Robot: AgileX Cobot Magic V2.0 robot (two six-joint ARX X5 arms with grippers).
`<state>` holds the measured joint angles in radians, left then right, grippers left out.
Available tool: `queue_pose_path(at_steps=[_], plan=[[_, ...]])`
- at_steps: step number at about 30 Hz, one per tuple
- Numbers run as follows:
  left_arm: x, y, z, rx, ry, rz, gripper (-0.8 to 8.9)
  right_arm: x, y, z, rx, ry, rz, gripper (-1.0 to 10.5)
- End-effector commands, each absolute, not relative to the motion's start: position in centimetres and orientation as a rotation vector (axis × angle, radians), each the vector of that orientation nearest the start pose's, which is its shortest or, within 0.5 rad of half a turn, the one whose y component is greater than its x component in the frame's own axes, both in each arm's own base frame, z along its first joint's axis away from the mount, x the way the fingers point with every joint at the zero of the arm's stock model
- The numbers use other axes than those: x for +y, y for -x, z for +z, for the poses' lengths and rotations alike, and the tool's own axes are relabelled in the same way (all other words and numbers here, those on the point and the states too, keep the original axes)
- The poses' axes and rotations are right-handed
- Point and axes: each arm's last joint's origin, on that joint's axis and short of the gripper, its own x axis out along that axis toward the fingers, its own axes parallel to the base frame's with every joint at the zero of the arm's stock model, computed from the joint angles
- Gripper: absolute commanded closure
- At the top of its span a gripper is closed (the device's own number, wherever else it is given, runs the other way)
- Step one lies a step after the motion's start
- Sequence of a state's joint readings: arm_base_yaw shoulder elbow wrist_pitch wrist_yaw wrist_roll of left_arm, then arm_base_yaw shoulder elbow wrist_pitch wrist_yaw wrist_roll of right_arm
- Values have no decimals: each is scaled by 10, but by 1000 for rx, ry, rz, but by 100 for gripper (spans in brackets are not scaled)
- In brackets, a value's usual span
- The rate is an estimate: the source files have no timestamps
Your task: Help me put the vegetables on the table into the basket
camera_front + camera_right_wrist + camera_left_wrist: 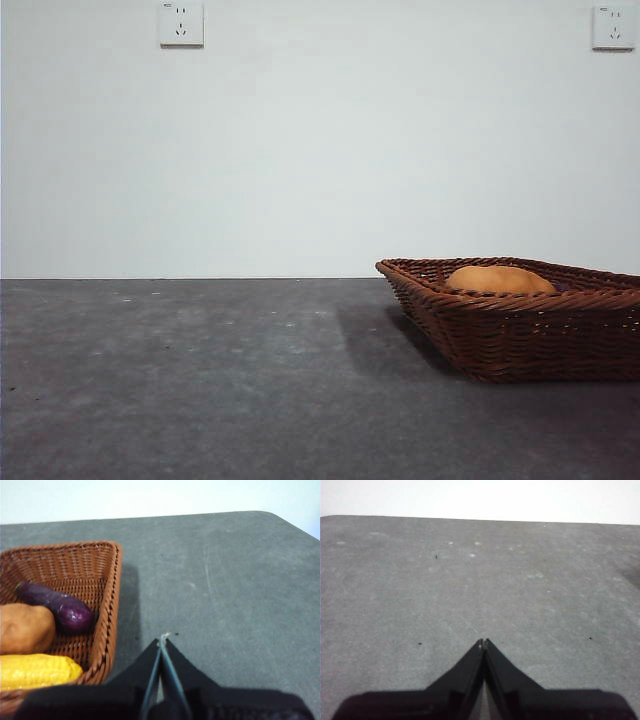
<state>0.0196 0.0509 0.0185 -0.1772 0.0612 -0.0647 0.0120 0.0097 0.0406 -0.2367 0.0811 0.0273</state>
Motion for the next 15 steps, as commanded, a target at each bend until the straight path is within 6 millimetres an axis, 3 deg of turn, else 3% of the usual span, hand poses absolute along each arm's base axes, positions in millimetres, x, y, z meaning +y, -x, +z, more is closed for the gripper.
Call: queue_pose_path(at_steps=[1, 15], plan=[[1, -98, 146, 217, 79, -28, 818, -1, -94, 152, 203, -31, -72, 945], [1, -99, 146, 221, 80, -28, 818, 4, -94, 152, 203, -25, -24, 945]])
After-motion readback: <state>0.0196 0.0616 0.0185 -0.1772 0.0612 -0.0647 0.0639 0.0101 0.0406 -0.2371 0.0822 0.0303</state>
